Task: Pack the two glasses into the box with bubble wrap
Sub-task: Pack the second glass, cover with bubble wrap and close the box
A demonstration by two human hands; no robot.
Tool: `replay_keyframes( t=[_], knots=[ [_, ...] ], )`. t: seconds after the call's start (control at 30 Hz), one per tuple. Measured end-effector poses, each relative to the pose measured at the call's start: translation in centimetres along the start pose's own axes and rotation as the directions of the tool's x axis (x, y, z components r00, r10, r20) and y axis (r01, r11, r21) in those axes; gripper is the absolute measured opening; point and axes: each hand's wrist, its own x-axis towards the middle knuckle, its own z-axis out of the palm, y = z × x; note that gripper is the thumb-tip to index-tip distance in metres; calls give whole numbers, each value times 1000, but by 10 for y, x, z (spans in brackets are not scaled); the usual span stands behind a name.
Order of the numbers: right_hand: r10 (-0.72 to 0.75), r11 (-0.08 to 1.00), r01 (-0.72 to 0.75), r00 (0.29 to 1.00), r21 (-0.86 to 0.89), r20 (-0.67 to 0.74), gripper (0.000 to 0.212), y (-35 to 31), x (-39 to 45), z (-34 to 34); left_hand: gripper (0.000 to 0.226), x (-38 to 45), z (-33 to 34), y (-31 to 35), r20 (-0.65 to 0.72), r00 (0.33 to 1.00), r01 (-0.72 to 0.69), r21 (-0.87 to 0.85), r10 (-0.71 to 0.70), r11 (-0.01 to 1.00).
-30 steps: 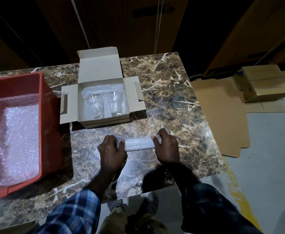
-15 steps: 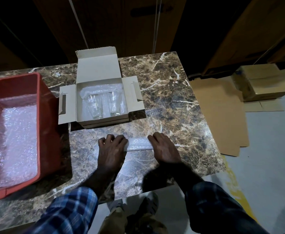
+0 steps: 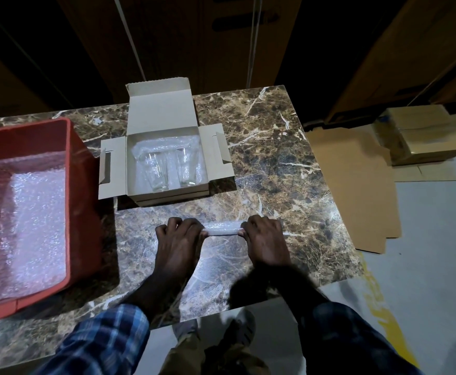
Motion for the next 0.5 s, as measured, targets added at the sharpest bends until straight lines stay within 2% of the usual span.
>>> replay_keyframes(
  t=[0.13, 0.27, 0.33, 0.4, 0.5],
  knots=[
    [72, 997, -72, 997, 13, 16, 17, 1, 10, -7, 21, 10, 2, 3, 54, 988, 153, -134, -147, 979],
    [135, 989, -141, 985, 47, 109, 33, 4, 19, -13, 30, 17, 2, 0, 120, 956, 289, -227, -268, 930],
    [188, 972, -206, 971, 111, 149, 27, 6, 24, -15, 37, 24, -2, 2, 146, 937, 347, -254, -318, 903],
    [223, 957, -252, 957, 147, 187, 20, 7, 29, -17, 33, 30, -5, 6, 156, 915, 402, -276, -372, 873],
    [169, 982, -181, 970, 55, 176, 23, 10, 29, -16, 24, 33, -6, 3, 156, 894, 447, -340, -419, 828]
  ],
)
